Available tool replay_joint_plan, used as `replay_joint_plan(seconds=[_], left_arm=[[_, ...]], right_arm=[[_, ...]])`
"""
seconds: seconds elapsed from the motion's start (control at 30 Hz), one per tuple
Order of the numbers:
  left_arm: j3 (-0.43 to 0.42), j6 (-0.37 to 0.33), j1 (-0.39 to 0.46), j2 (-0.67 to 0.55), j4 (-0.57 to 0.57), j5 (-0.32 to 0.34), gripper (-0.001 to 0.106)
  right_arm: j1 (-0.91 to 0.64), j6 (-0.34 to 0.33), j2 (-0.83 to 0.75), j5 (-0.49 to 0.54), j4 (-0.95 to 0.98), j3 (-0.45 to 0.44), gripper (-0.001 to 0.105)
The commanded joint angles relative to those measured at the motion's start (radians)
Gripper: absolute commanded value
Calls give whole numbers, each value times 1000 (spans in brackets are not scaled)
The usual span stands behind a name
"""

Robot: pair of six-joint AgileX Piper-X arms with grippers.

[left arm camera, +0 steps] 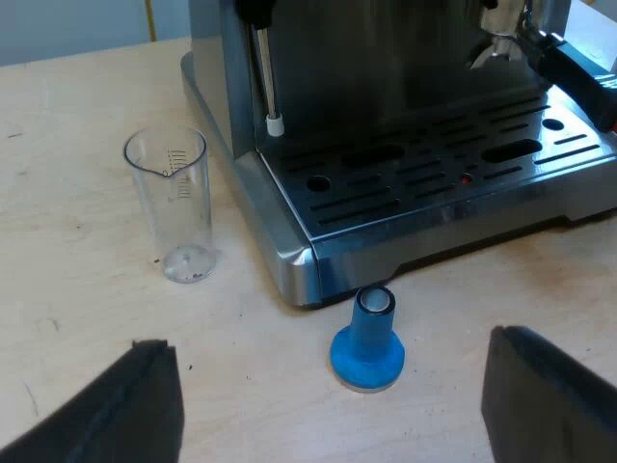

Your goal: Grind coffee beans and then tamp

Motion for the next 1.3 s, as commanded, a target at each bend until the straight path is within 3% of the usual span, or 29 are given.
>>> replay_joint_plan(seconds=[0.03, 0.37, 0.43, 0.6, 0.97, 1.17, 1.3], left_arm=[[-21, -12, -25, 29, -9, 1, 66], [-48, -12, -131, 137, -53, 16, 66], [-48, -12, -147, 163, -99, 70, 66], [-48, -12, -186, 202, -160, 89, 66], [-48, 1, -326, 343, -280, 109, 66], [-48, 20, -367, 405, -341, 118, 66], [-48, 29, -374, 453, -400, 132, 66]], right_arm=[[8, -4, 28, -5, 47, -45, 59], [131, -12, 215, -22, 159, -209, 59], [169, -21, 263, -43, 159, -240, 59], [242, -59, 344, -70, 159, -283, 59], [444, -47, 474, -102, 84, -315, 59], [598, -11, 531, -50, -30, -315, 59], [744, 21, 593, 52, -96, -315, 59]])
